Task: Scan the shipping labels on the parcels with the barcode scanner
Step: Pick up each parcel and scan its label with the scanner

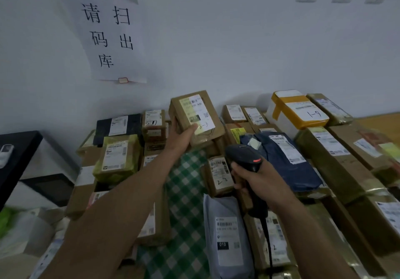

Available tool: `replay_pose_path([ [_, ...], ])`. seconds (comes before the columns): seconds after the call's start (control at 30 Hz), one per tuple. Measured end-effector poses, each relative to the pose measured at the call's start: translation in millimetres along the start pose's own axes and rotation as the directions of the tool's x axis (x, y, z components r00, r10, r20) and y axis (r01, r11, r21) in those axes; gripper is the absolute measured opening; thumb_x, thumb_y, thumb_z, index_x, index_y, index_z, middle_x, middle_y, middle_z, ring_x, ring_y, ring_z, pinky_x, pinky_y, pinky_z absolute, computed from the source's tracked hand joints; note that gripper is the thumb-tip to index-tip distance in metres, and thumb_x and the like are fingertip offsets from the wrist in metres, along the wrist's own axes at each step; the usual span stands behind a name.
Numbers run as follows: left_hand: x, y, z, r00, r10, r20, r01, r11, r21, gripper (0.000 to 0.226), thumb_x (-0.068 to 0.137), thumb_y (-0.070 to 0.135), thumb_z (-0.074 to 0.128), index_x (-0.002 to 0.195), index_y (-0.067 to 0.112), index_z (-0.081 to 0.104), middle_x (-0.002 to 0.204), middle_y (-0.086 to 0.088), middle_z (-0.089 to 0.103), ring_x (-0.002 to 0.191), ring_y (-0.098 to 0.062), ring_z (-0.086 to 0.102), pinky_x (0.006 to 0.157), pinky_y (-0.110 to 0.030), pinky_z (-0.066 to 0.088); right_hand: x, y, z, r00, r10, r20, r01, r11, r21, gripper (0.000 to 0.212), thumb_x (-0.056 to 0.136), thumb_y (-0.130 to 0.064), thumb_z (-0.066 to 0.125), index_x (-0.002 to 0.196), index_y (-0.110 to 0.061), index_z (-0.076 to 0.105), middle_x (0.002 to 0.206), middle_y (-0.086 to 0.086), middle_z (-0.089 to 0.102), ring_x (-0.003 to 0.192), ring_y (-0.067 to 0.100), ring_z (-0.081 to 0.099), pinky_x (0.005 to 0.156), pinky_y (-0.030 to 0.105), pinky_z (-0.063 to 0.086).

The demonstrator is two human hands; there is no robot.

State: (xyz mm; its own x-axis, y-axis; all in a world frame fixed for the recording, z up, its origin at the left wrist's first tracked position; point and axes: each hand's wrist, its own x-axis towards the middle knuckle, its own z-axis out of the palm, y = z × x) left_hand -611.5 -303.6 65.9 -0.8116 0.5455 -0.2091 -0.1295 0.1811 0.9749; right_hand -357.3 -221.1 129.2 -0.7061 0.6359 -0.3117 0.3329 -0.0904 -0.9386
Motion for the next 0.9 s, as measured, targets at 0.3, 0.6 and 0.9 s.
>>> replay_pose_path([
  [0.3,137.3,-4.7,54.4,0.986,-0.151,0.071,0.156,0.986,-0.067,0.063,0.096,0.05,0.066,0.153,0.043,0.039,0.133,0.004,0.065,0.102,-0.022,0.066,0.088,-0.051,0.059,92.3,2.1,7.1,0.998,0.054,-0.023,-0.055,0.998,-0.013,0.027,0.098,-0.024,0.072,0.123,-0.019,0.066,0.097,0.006,0.076,0.068,0.013,0.073,0.055,0.021,0.053],
  [0.6,195.3,-33.5,82.8,0.987,-0.159,-0.013,0.156,0.981,-0.116,0.061,0.093,0.068,0.054,0.149,0.045,0.043,0.132,0.006,0.067,0.114,-0.024,0.068,0.091,-0.051,0.06,121.0,12.5,6.7,0.995,0.094,-0.04,-0.095,0.995,-0.035,0.025,0.098,-0.025,0.071,0.122,-0.023,0.065,0.095,0.0,0.077,0.067,0.011,0.073,0.057,0.019,0.053],
  [0.9,197.6,-65.6,88.3,0.997,-0.082,-0.003,0.082,0.997,-0.005,0.074,0.092,0.064,0.058,0.156,0.052,0.023,0.146,0.005,0.058,0.127,-0.025,0.062,0.104,-0.057,0.052,127.8,12.9,8.7,0.993,0.108,-0.042,-0.11,0.993,-0.047,0.019,0.098,-0.026,0.072,0.116,-0.027,0.067,0.093,0.0,0.077,0.07,0.014,0.075,0.06,0.022,0.056],
])
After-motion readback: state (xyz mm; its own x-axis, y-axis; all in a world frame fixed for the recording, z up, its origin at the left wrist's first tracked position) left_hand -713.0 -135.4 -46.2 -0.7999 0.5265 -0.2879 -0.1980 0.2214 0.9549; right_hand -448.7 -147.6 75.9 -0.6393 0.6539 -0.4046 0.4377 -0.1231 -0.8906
